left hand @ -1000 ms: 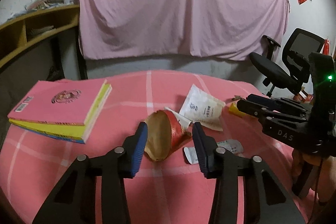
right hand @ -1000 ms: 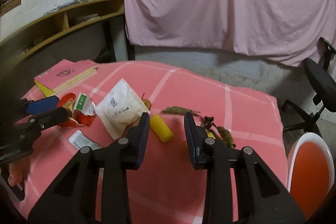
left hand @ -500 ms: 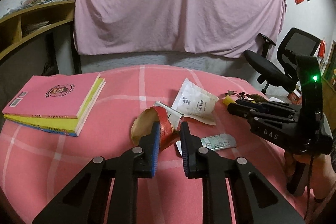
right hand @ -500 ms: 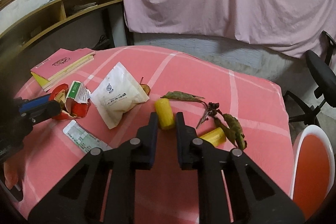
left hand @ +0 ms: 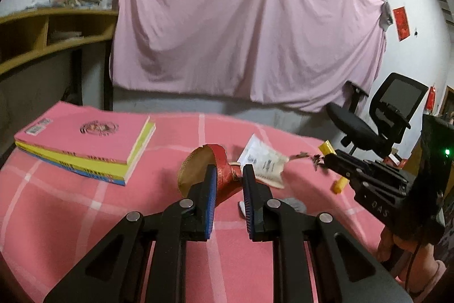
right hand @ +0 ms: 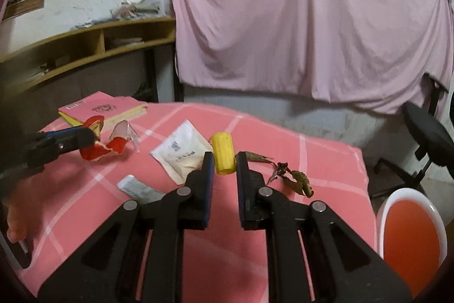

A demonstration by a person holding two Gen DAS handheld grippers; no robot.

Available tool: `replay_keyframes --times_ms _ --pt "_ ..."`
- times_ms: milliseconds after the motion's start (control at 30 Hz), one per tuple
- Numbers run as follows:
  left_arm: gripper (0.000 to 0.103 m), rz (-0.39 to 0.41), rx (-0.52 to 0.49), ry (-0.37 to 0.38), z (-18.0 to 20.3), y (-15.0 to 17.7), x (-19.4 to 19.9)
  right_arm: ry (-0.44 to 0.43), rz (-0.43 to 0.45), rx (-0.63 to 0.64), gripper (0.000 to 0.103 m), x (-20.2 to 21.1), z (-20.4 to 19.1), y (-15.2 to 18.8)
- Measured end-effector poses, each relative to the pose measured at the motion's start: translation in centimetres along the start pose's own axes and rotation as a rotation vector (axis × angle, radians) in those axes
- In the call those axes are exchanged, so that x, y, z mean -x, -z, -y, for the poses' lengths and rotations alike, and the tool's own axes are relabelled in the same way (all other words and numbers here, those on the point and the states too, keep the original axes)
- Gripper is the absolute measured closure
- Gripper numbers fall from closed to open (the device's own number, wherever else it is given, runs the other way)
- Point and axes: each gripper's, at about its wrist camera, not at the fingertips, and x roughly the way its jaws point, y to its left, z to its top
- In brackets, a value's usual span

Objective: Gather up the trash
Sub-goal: 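Lift the red cup and yellow piece toward the bucket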

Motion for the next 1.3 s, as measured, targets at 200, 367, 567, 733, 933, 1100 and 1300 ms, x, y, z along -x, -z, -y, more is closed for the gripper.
replay_keyframes --times_ms 200,367,567,733,933,1100,1300 --pt "0.088 0.08 -0.089 0.026 2.2 0.5 2.1 0.013 0.089 0.002 0.0 3.0 -0.8 0.8" --pt "0.088 0.167 -0.141 0.019 4.1 1.2 3.7 0.025 0.201 -0.05 0.0 5.4 0.2 1.2" --pt "0.088 0.27 -0.225 -0.005 6.9 1.9 5.1 0.039 0.306 -0.09 0.0 7.7 1.0 1.4" --pt "0.088 0.37 -0.305 -0.006 9.9 1.5 6.3 0.092 0.394 -0.086 0.0 10.1 1.1 1.4" --pt "0.088 0.425 -0.376 0.033 13.9 1.0 6.2 0.175 0.485 -0.09 0.0 13.4 2.6 1.5" --pt "0.088 0.444 -0.433 0.093 18.1 0.6 5.4 0.239 0.521 -0.114 0.0 15.4 4.7 1.9" --pt "0.088 0.449 -0.505 0.157 22.6 0.4 4.1 0.32 0.534 -0.193 0.0 17.3 8.3 2.9"
